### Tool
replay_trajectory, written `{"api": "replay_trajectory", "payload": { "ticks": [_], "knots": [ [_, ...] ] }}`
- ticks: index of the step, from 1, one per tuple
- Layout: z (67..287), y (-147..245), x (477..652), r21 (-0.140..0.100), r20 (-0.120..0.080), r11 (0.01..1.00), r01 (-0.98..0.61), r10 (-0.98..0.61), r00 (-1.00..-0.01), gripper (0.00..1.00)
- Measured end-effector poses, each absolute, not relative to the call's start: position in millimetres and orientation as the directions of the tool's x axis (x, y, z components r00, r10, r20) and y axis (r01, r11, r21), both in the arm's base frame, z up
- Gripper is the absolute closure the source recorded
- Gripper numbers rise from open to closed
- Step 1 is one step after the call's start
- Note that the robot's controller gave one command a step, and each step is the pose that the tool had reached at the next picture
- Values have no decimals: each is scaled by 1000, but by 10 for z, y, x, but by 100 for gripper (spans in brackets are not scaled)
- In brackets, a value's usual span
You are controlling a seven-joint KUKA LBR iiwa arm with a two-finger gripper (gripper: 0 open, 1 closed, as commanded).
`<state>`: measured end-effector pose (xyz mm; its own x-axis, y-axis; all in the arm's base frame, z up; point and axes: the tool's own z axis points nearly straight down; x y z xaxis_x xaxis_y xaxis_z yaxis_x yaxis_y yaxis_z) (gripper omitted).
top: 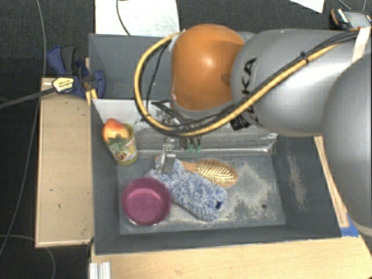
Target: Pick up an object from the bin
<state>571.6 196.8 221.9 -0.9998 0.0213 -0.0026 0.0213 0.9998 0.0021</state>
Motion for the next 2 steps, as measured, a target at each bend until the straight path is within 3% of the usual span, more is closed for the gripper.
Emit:
{"api": "replay_trajectory", "payload": {
  "ticks": [1, 2],
  "knots": [
    [2219, 1968, 5716, 2, -3, 1000, 21, 21, -1000, 0],
    [2699, 1447, 5314, 2, -8, 1000, 17, 17, -1000, 0]
  ]
}}
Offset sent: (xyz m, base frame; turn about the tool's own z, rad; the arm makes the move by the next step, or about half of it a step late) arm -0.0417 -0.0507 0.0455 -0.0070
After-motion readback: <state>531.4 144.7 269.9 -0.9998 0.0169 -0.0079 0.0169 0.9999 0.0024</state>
